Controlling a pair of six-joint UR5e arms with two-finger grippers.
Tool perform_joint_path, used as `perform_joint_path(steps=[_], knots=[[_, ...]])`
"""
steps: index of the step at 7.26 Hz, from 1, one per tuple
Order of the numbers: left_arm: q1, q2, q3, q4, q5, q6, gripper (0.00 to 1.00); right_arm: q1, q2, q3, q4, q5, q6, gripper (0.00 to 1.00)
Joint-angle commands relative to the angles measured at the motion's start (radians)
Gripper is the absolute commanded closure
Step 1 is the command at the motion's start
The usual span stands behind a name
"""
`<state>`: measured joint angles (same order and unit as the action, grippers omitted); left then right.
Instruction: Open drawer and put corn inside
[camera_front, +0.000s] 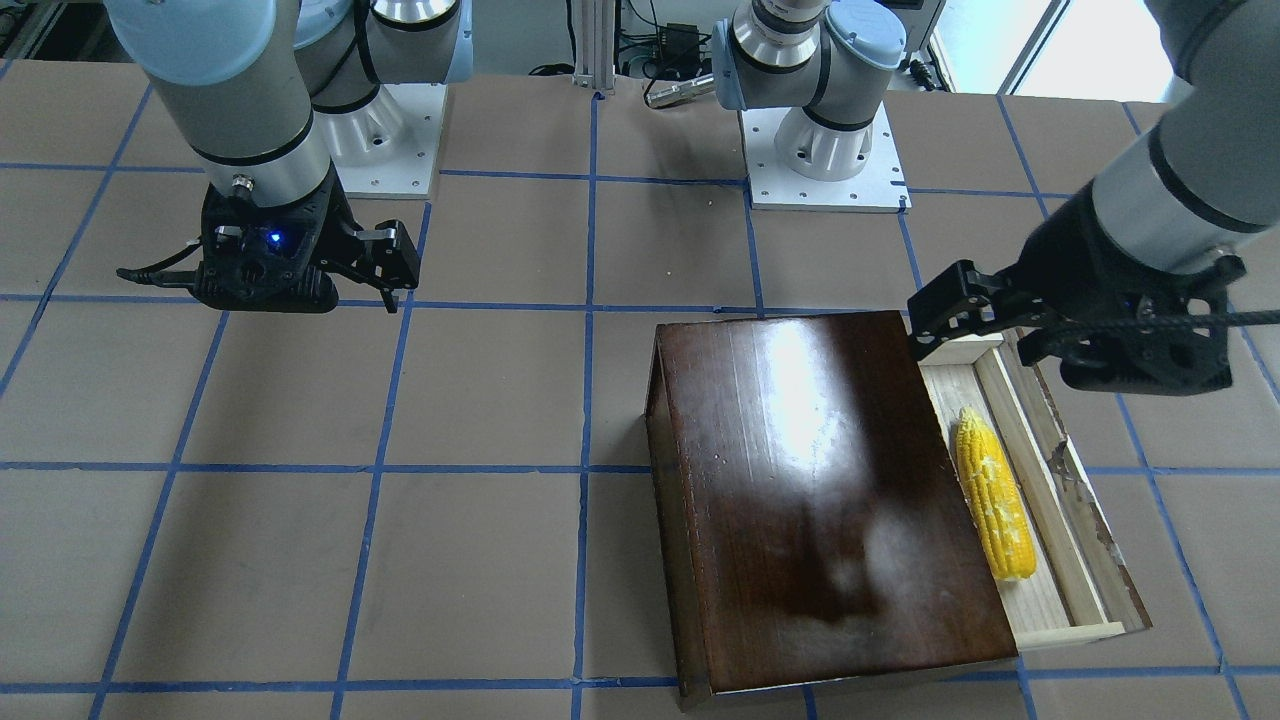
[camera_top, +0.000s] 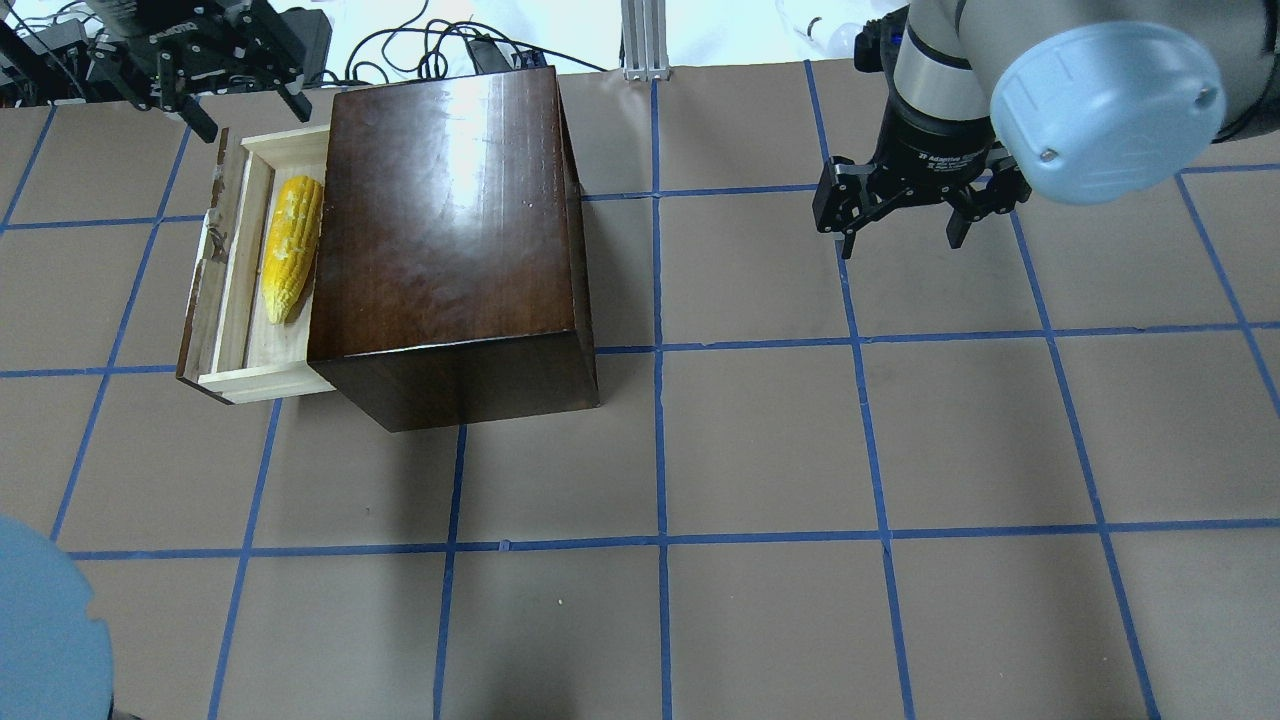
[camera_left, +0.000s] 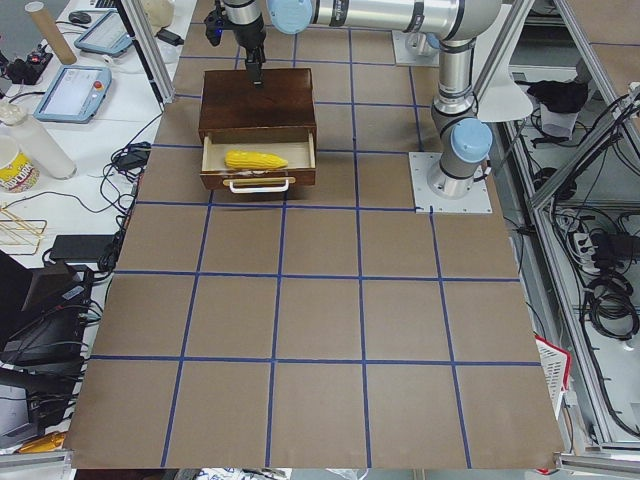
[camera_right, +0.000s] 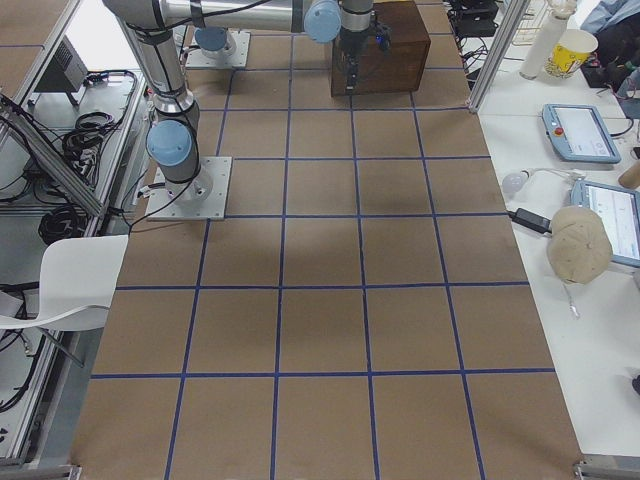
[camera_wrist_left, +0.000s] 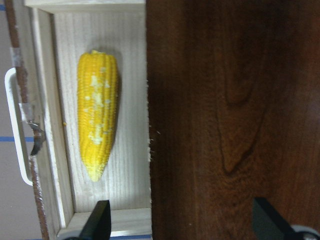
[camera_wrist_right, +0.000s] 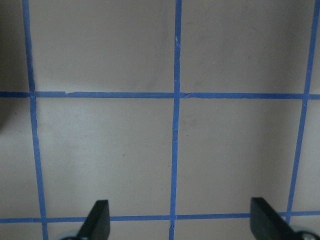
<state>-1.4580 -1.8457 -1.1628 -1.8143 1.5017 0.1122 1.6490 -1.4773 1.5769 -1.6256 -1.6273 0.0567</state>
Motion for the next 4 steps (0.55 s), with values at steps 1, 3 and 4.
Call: perform_joint_path(steps=[1, 3, 4], knots=[[-0.039, 0.046, -0.124, 0.027, 0.017, -0.066, 0.0, 0.0, 0.0, 0.0, 0.001, 0.0, 0.0, 0.0], [-0.079, 0.1, -0.24, 0.11, 0.023, -0.075, 0.0, 0.0, 0.0, 0.0, 0.001, 0.0, 0.0, 0.0], [-0.088, 0.123, -0.286, 0.13, 0.043, -0.094, 0.0, 0.0, 0.0, 0.0, 0.001, -0.002, 0.0, 0.0]])
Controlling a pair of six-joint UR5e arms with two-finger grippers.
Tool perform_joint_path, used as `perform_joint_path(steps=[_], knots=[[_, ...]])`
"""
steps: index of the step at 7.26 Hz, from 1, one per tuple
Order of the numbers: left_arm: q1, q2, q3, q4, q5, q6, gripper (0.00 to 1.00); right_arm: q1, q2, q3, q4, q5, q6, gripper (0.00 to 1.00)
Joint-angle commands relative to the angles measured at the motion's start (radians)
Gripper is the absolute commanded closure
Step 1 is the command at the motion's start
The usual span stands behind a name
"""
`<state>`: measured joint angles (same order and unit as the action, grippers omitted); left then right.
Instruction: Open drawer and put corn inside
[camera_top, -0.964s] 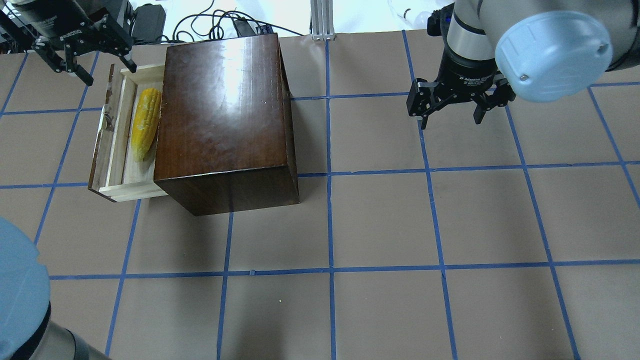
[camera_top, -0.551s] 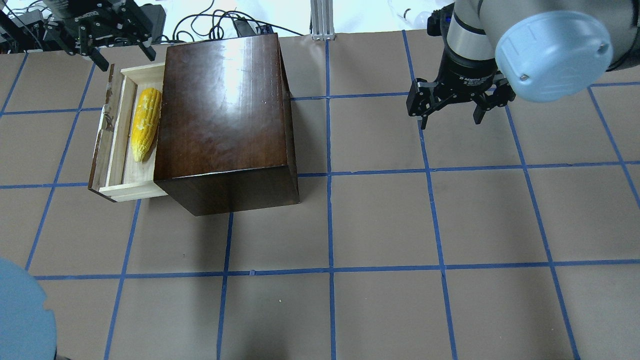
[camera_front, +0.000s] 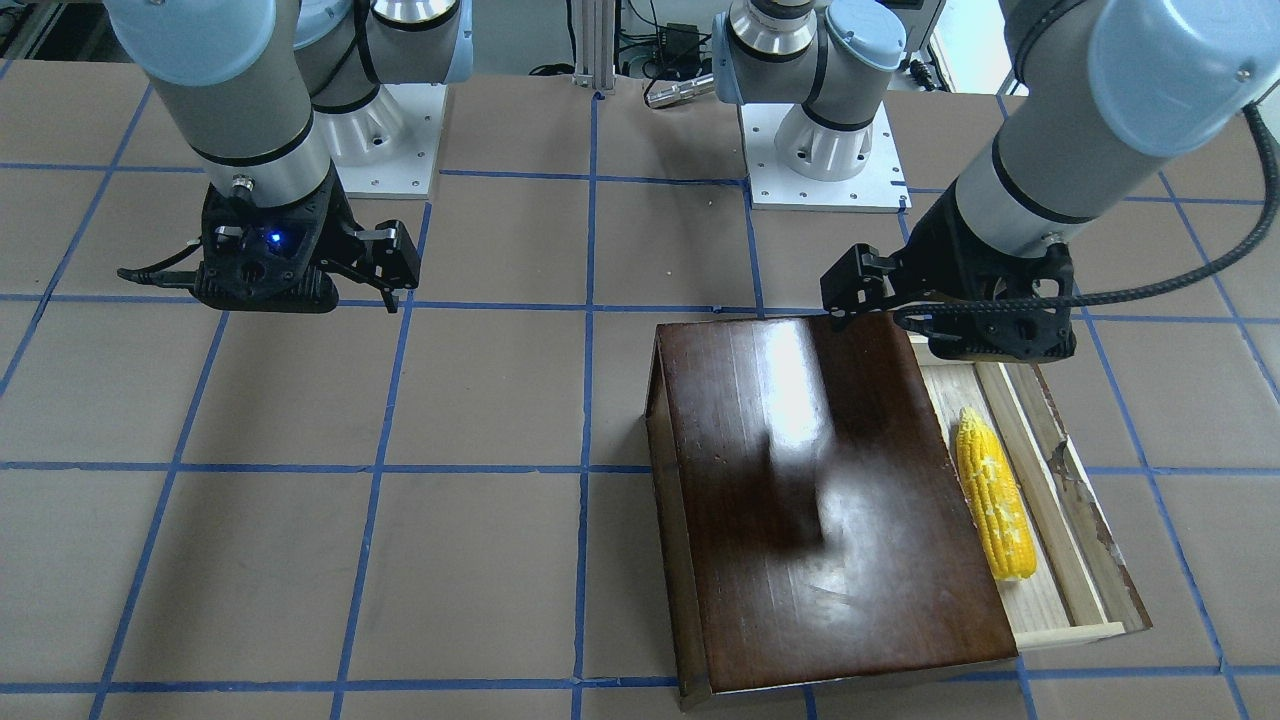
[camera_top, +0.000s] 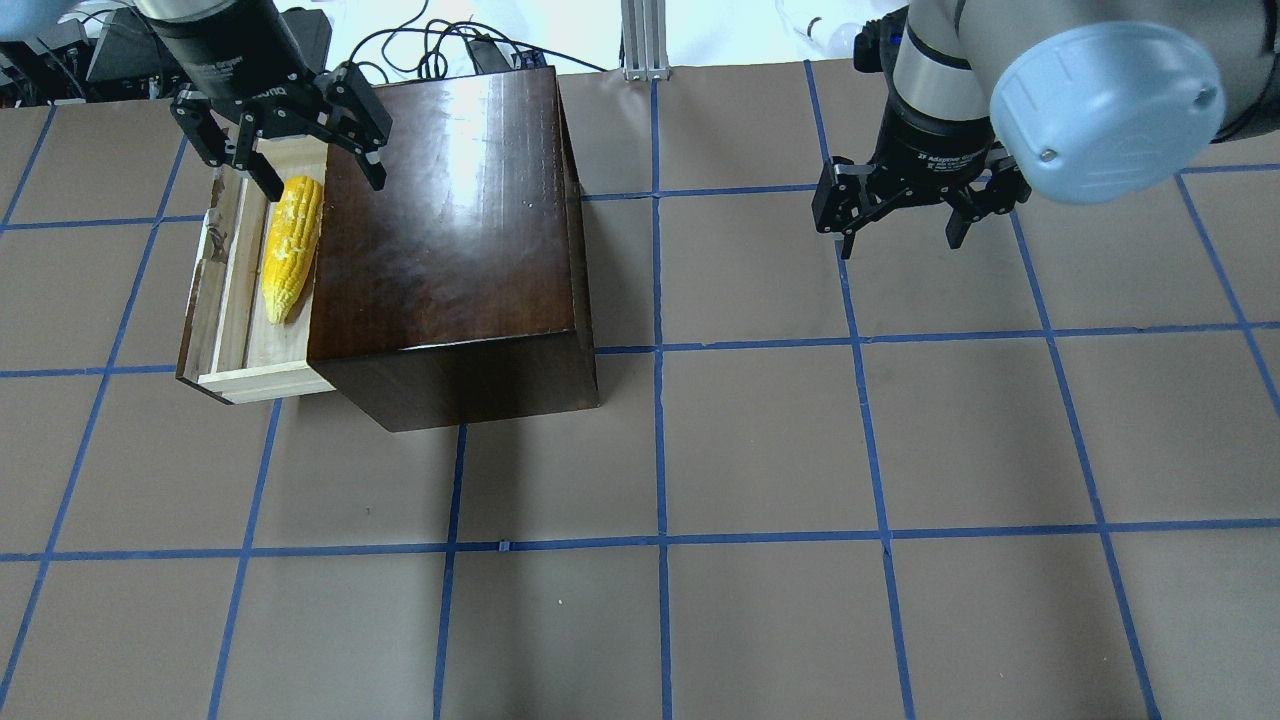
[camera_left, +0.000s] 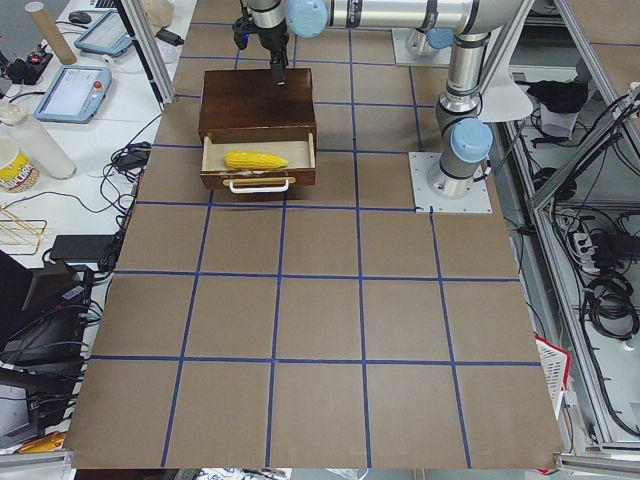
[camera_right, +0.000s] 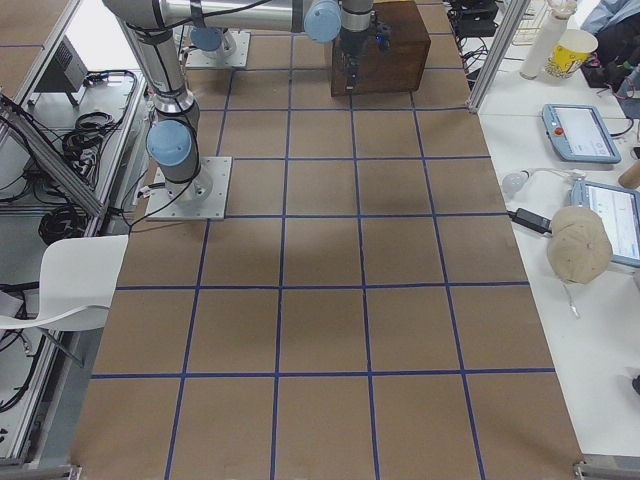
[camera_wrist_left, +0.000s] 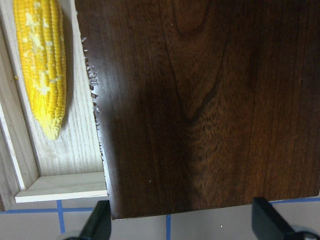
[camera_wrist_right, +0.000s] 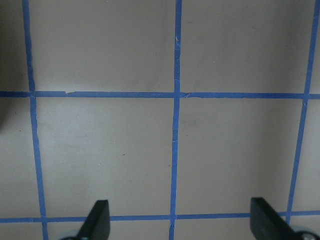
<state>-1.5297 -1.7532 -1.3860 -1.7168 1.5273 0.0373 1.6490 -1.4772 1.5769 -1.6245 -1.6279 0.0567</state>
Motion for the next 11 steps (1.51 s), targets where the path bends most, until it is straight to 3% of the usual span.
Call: perform_joint_path(steps=[1, 3, 11], knots=[[-0.018, 0.059, -0.105, 0.049, 0.02, -0.026, 0.0, 0.0, 0.0, 0.0, 0.0, 0.0, 0.0, 0.0], [-0.029, 0.093, -0.16, 0.106, 0.022, -0.025, 0.0, 0.0, 0.0, 0.0, 0.0, -0.001, 0.0, 0.0], [-0.027, 0.121, -0.163, 0.111, 0.025, -0.027, 0.0, 0.0, 0.0, 0.0, 0.0, -0.003, 0.0, 0.0]])
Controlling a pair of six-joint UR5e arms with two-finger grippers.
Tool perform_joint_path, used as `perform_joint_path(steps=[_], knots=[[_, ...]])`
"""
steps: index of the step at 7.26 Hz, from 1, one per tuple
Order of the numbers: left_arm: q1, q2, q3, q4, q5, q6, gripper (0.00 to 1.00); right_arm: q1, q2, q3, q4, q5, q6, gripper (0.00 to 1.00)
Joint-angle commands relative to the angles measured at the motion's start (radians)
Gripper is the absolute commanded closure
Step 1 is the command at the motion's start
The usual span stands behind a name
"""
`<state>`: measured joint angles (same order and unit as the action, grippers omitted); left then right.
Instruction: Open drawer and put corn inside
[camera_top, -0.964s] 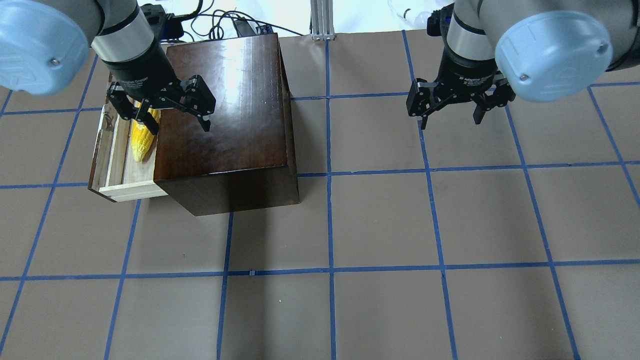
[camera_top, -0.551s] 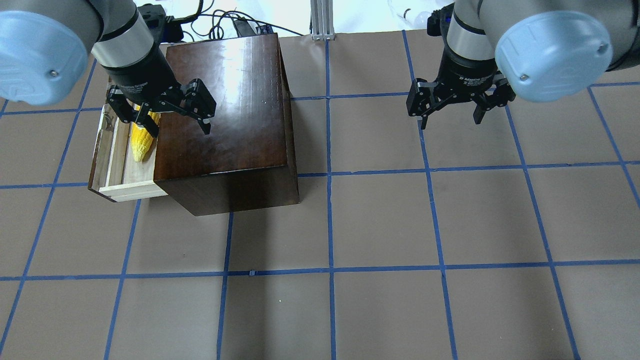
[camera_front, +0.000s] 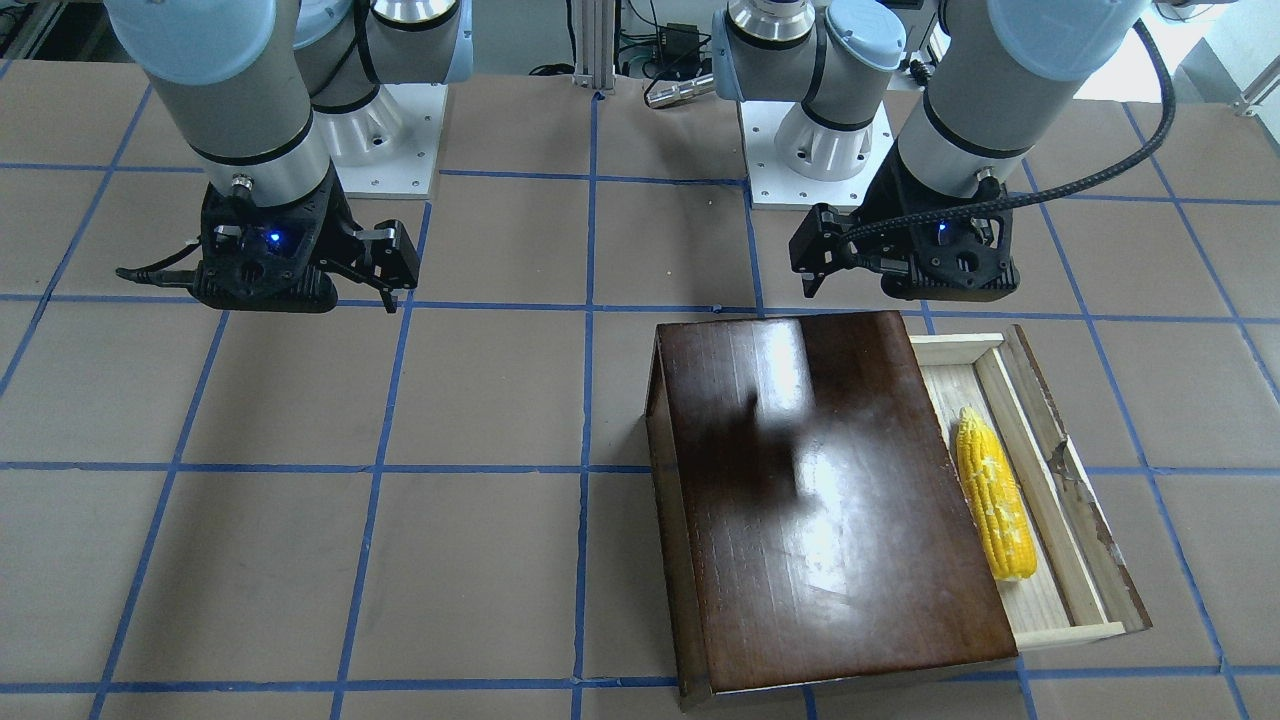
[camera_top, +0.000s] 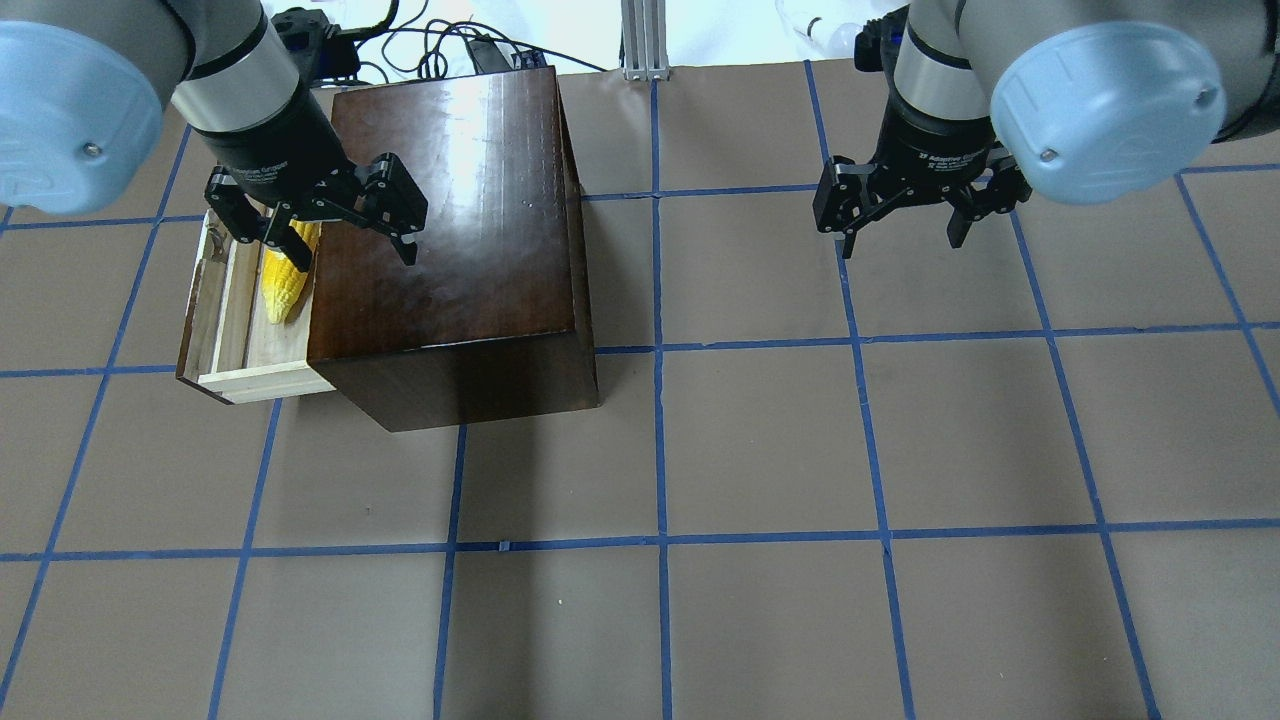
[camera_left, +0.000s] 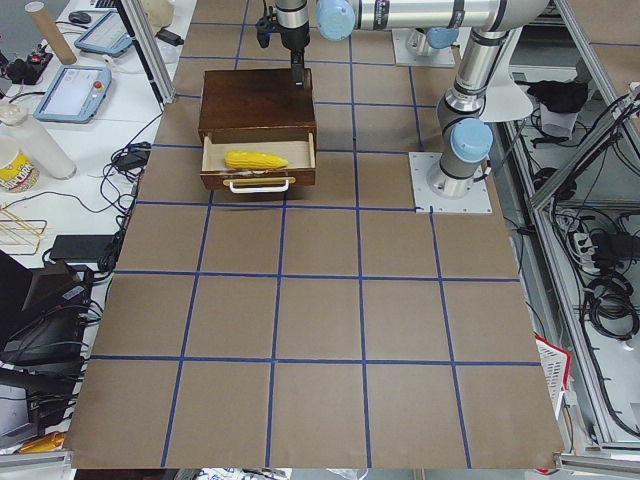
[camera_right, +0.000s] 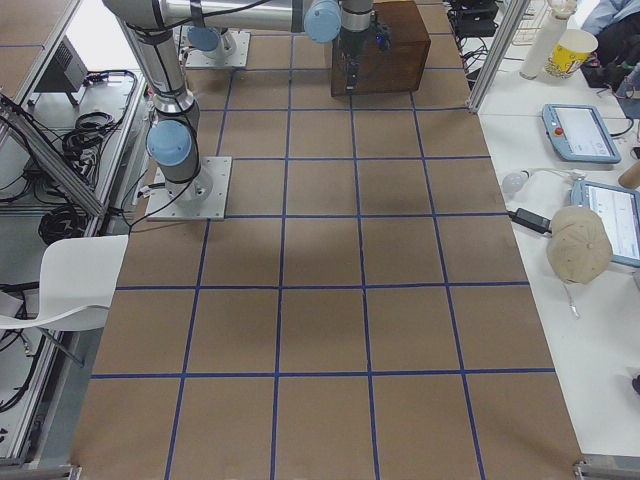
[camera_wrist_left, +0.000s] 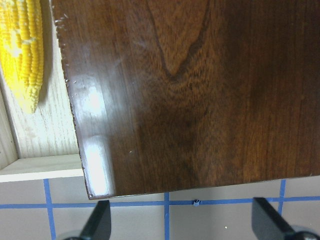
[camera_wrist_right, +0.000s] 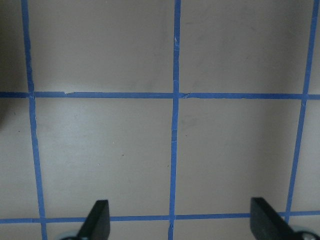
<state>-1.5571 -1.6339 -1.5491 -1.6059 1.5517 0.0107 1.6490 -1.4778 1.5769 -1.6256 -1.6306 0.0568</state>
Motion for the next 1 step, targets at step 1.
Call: perform_joint_path(steps=[1], knots=[[0.0, 0.002, 0.0, 0.0, 0.001, 0.0, 0.0, 0.0, -0.001, 0.0, 0.001, 0.001, 0.0, 0.0]])
